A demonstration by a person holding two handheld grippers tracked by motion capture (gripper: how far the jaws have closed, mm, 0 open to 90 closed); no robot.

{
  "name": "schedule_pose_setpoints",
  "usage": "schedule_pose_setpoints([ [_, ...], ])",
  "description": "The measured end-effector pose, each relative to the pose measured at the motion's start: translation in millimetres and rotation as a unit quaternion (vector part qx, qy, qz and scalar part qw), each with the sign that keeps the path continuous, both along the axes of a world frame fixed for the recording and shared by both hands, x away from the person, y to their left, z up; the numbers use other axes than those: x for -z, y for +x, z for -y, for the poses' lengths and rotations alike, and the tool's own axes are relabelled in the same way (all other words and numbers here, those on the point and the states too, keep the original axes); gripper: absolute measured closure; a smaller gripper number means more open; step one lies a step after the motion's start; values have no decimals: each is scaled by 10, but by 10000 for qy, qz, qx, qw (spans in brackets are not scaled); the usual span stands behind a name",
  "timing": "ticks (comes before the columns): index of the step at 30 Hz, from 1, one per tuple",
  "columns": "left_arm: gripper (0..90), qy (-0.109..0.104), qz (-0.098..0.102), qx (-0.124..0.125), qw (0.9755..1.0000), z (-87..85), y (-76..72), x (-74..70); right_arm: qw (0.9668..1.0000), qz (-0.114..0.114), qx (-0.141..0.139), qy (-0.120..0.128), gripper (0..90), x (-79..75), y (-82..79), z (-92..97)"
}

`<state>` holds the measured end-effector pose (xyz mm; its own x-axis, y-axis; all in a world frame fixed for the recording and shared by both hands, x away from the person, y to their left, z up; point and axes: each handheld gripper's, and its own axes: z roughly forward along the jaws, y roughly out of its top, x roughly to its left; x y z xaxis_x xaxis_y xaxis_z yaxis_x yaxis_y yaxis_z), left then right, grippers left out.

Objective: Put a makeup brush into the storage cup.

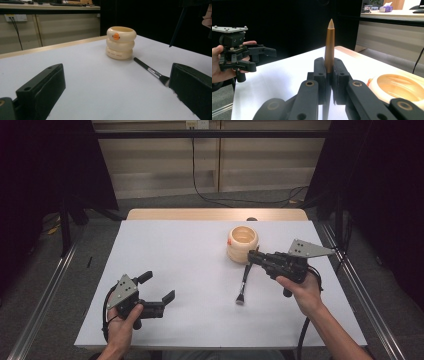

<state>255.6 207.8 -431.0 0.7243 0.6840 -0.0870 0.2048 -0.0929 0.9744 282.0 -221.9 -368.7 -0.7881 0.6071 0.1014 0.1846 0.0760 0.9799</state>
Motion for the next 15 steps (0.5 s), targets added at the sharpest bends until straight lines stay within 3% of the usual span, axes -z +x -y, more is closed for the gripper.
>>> schedule_pose_setpoints([
  [5,5,-77,51,-16,10000,-39,-8,-23,10000,-7,93,-3,833,-7,48,54],
  [15,7,-6,148,-104,9998,-72,-7,-31,9995,83,294,71,833,-114,211,151],
])
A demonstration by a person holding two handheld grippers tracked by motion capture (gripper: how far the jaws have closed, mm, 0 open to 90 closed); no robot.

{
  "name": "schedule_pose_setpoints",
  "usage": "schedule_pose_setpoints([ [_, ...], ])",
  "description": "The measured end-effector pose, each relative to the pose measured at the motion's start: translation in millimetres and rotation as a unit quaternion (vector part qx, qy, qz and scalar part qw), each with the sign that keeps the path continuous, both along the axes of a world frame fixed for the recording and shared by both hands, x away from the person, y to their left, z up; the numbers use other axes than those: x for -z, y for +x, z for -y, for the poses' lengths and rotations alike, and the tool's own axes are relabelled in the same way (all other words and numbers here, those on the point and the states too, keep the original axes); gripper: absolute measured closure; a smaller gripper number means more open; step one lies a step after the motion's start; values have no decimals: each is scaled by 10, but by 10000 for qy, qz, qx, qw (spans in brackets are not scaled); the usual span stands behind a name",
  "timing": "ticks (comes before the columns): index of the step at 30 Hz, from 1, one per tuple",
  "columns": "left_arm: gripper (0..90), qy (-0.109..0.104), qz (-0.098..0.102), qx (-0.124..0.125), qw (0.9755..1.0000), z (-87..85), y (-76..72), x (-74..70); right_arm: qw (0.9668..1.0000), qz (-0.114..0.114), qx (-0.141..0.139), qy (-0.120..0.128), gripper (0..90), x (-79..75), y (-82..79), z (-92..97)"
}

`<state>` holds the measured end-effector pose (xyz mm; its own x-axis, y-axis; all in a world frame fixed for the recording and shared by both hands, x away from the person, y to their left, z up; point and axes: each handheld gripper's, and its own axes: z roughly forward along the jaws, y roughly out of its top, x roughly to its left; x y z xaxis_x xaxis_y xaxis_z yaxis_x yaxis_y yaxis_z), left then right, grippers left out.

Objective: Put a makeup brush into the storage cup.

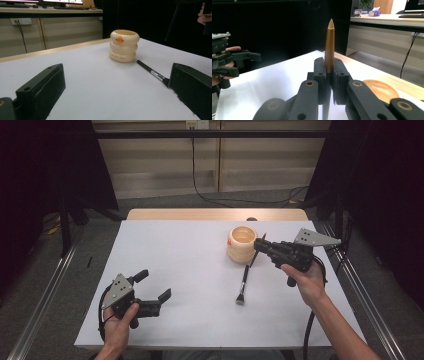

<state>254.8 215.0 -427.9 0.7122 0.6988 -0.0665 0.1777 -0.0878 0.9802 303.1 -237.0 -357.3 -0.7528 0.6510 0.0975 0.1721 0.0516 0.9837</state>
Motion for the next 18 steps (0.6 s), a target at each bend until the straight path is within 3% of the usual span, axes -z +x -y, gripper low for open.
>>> schedule_pose_setpoints([
  [10,7,57,1,79,10000,9,-10,3,9999,93,118,-69,833,-142,189,2],
  [18,6,67,6,89,9999,11,-12,7,9996,7,226,-178,833,-133,361,-5],
])
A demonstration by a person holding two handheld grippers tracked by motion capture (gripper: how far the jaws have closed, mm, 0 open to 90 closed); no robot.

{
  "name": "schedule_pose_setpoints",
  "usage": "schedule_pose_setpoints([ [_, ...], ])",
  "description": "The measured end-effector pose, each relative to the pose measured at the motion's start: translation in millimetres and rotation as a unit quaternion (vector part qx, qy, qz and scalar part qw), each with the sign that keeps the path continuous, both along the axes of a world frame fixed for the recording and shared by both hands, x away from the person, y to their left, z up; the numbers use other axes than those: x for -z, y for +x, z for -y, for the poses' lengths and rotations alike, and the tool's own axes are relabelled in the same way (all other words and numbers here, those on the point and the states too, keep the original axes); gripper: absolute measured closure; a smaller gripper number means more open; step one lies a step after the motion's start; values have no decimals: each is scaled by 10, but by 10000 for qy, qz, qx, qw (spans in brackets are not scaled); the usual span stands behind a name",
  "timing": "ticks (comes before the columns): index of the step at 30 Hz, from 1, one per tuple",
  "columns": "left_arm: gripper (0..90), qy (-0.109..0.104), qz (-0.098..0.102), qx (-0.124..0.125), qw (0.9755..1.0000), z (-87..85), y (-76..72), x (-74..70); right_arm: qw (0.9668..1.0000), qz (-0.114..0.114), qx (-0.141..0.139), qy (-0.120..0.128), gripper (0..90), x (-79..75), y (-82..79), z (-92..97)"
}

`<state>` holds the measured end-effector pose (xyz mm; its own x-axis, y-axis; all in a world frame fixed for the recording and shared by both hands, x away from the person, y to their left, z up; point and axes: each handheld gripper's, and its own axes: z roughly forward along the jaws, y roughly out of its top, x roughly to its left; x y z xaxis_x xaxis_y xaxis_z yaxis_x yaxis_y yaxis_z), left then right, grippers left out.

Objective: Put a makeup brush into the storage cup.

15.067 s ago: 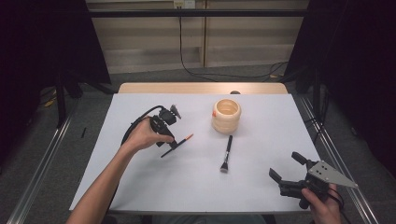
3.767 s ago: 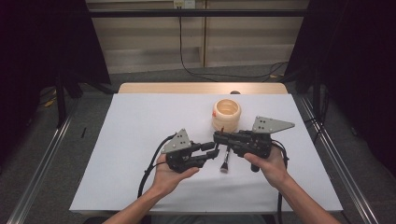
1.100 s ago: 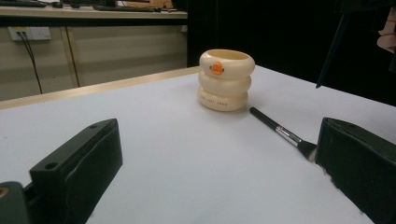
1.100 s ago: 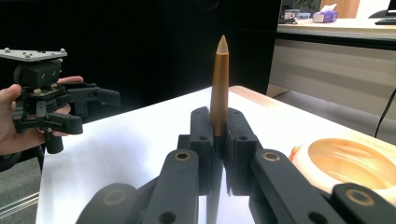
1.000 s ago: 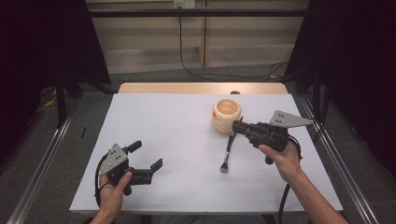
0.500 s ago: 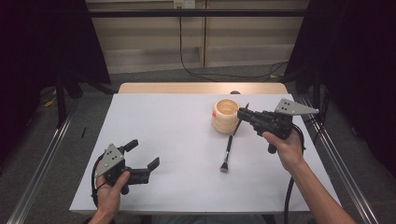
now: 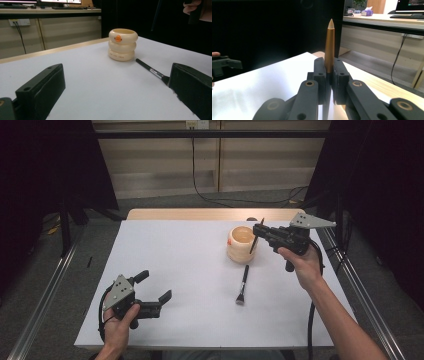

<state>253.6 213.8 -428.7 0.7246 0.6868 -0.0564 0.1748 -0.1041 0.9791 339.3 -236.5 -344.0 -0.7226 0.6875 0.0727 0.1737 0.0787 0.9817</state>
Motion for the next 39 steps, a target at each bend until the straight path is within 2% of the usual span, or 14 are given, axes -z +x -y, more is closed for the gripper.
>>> schedule_pose_setpoints([
  [19,7,-8,-8,1,10000,-24,10,20,9991,88,352,-199,832,-150,377,-58],
  [26,8,8,-4,1,10000,-26,12,21,9986,24,417,-314,832,-116,499,-99],
  [39,8,1,-3,8,10000,-33,14,21,9976,-152,579,-350,832,30,656,-74],
])
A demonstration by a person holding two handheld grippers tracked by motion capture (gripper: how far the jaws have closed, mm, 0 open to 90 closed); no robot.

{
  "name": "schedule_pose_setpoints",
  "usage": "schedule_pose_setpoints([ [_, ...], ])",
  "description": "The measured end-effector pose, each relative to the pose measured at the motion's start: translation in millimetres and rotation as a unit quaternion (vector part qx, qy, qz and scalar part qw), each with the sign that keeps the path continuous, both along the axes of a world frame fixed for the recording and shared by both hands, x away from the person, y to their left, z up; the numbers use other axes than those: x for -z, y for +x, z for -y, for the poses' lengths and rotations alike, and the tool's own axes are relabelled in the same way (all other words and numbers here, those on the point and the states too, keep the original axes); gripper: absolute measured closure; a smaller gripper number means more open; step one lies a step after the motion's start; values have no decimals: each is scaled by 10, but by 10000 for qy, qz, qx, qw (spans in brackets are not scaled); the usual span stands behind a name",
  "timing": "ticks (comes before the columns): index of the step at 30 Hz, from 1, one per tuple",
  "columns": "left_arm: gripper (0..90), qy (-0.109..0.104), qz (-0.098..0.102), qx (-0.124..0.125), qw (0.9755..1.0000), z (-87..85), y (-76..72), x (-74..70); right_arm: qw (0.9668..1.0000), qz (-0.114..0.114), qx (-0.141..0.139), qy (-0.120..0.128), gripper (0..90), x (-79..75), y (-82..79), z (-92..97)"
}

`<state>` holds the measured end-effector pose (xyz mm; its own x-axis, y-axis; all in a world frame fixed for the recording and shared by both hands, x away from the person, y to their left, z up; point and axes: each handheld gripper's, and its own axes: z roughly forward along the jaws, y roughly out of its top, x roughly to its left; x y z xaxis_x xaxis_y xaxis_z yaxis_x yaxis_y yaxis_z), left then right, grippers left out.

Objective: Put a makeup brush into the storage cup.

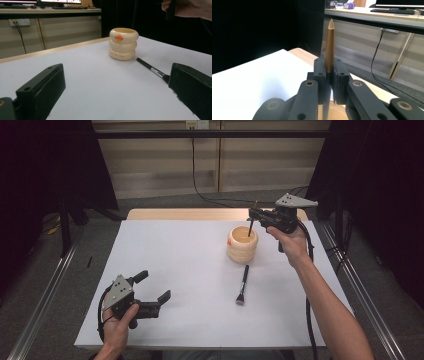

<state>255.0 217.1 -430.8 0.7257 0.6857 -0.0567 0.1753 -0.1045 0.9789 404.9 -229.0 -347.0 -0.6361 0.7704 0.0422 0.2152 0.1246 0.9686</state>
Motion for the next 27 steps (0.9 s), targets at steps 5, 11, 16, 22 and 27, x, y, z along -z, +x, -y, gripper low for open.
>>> schedule_pose_setpoints([
  [5,8,-12,-7,9,10000,-5,2,-2,10000,-44,-28,-24,831,41,20,-16],
  [11,9,-17,30,-44,10000,-23,6,-11,9999,-83,-78,-2,831,91,19,-73],
  [16,9,10,66,-22,10000,-23,1,-18,9999,-120,-59,-29,831,126,46,-92],
  [22,9,22,67,-19,10000,-24,5,-17,9998,-186,-23,-59,831,202,70,-88],
  [27,9,3,53,-24,10000,-22,5,-15,9996,-284,-12,-52,831,301,80,-85],
])
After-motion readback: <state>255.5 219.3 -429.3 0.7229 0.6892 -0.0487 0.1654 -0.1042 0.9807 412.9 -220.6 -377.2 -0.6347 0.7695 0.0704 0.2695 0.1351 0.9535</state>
